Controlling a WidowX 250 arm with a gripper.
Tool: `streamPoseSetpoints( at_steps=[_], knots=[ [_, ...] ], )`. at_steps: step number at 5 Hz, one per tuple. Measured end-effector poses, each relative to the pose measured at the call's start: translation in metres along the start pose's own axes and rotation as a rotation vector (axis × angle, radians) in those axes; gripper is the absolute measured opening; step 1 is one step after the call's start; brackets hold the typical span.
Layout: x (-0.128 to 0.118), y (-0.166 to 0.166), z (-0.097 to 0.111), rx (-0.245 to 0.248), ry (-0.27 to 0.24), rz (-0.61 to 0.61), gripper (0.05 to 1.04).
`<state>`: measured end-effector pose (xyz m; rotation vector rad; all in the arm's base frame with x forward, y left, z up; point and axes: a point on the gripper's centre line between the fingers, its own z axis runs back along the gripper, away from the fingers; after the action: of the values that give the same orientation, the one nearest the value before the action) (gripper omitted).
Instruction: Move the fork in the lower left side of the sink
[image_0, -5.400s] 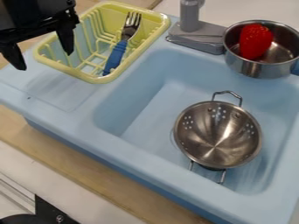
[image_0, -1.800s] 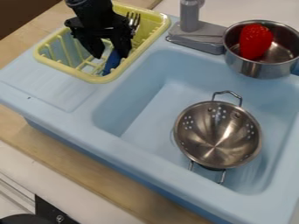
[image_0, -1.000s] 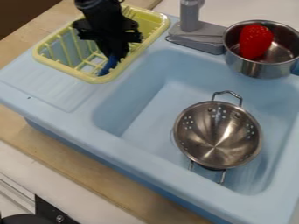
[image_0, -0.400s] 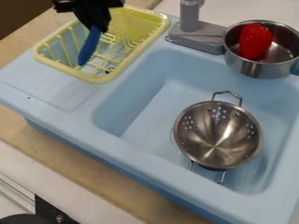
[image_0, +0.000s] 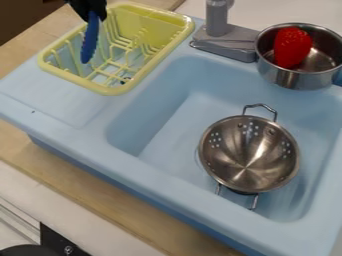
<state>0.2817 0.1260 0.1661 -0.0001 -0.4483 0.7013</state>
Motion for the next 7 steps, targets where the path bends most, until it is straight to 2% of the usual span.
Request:
streamPoseSetpoints(
  at_steps=[1, 2, 3, 4, 5, 6, 7],
  knots=[
    [-0.017, 0.007, 0.011, 0.082, -0.007, 0.127, 0.104],
    [-0.036, 0.022, 0.017, 0.118, -0.011, 0.291, 0.104],
    [-0.055, 0.034, 0.013, 0.107, 0.008, 0.373, 0.104],
    [-0.065, 0.042, 0.011, 0.074, 0.027, 0.493, 0.104],
    [-0.067, 0.049, 0.009, 0.052, 0.089, 0.704, 0.104],
    [-0.067, 0.051, 0.003, 0.082, 0.091, 0.791, 0.104],
    [-0.067, 0.046, 0.003, 0.172, 0.028, 0.897, 0.104]
  ],
)
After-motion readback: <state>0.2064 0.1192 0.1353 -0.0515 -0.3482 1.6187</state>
